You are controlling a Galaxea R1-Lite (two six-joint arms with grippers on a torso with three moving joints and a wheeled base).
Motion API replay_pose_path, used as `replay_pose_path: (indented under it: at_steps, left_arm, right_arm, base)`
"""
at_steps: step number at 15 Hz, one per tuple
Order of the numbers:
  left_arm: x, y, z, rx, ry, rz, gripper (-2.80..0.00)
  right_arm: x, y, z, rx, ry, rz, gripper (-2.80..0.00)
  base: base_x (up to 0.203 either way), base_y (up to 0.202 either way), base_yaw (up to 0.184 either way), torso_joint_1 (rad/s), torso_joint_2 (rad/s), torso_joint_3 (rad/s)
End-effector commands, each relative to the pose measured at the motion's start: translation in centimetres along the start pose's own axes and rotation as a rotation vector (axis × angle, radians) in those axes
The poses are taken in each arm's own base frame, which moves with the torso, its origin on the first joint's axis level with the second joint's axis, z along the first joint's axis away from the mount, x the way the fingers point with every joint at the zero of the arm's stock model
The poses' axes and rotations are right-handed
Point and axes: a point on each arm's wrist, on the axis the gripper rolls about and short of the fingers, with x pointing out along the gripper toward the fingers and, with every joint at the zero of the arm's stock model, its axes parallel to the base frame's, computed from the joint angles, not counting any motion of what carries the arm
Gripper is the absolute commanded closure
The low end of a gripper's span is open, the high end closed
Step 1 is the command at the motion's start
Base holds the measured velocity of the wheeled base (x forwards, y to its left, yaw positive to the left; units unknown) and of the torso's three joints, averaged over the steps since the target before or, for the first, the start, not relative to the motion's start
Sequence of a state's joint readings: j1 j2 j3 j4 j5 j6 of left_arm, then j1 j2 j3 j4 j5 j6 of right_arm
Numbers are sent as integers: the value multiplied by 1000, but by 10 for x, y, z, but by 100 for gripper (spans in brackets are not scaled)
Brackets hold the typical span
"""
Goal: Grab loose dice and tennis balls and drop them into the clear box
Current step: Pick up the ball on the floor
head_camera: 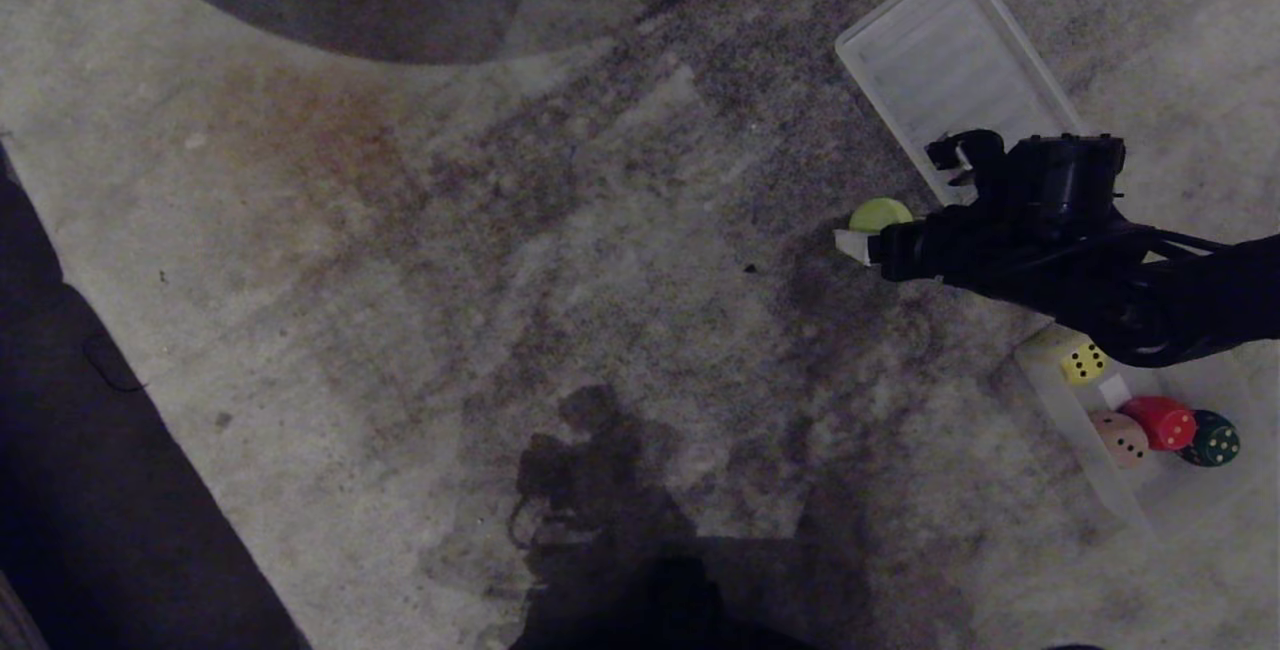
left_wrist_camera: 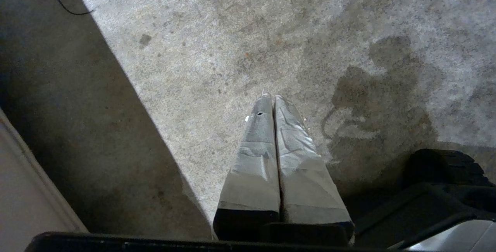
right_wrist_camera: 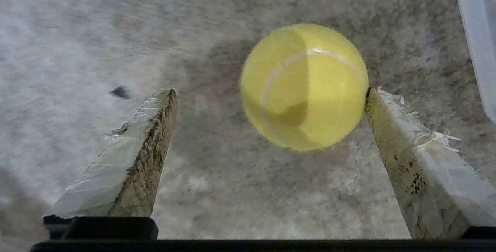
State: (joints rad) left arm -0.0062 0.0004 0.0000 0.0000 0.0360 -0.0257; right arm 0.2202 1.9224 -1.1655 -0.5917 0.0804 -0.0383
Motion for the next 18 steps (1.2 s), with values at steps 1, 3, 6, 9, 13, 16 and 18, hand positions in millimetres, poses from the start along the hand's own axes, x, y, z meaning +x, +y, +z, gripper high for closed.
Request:
replay_pose_path:
  at_steps: [1, 3, 6, 9, 13, 16, 18]
  left_arm:
    - [0, 0, 0, 0, 3, 1, 0]
    - [0, 0, 0, 0, 3, 1, 0]
    - [0, 0, 0, 0, 3, 1, 0]
    - [0, 0, 0, 0, 3, 1, 0]
    - [0, 0, 0, -1, 3, 1, 0]
    - [0, 0, 0, 0, 3, 1, 0]
    - [0, 0, 0, -1, 3, 1, 0]
  right_arm:
    - [16, 0, -16, -1, 10, 0, -280]
    - [23, -1, -20, -1, 13, -1, -280]
    - [28, -1, -20, -1, 2, -4, 0]
    - [28, -1, -19, -8, -4, -5, 0]
    - [21, -1, -11, -56, -39, -7, 0]
    - [-11, 1, 6, -57, -45, -5, 0]
    - [-51, 0, 19, -51, -23, -13, 0]
  base:
    - [0, 0, 0, 0, 0, 0]
    - [0, 0, 0, 0, 0, 0]
    - [0, 0, 0, 0, 0, 0]
    - [0, 0, 0, 0, 0, 0]
    - [0, 0, 0, 0, 0, 0]
    - [0, 0, 0, 0, 0, 0]
    - [0, 0, 0, 0, 0, 0]
